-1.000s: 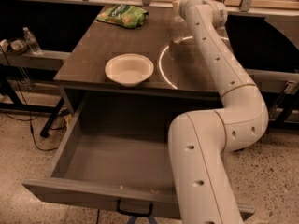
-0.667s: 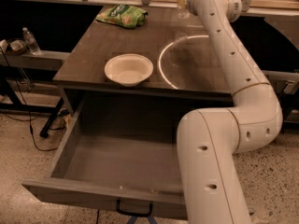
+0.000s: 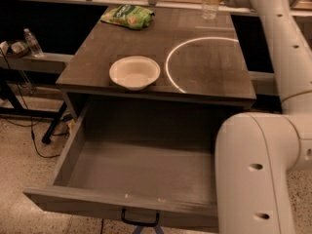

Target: Place water bottle into top drawer

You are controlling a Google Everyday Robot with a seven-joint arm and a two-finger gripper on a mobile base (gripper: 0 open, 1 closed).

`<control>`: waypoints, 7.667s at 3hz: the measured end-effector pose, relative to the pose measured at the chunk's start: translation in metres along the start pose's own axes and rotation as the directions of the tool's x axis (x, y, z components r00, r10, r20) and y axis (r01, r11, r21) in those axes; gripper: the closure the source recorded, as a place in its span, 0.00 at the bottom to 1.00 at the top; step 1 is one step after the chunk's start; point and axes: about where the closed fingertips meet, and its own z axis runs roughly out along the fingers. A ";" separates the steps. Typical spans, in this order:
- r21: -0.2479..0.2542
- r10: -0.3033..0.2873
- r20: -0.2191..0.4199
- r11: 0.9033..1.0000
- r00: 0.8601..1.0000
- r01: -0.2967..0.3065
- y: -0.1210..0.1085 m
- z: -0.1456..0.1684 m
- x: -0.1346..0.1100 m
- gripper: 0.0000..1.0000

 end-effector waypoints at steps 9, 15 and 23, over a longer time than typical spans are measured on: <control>-0.341 0.182 -0.132 0.915 0.974 -0.217 0.041 -0.346 0.141 1.00; -0.701 0.075 -0.021 0.710 0.997 -0.068 0.195 -0.417 0.229 1.00; -0.740 -0.201 0.294 0.570 0.934 0.355 0.332 -0.288 0.329 0.23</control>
Offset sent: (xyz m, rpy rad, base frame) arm -0.1799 -0.0933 -0.0349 0.1158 0.2547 0.0470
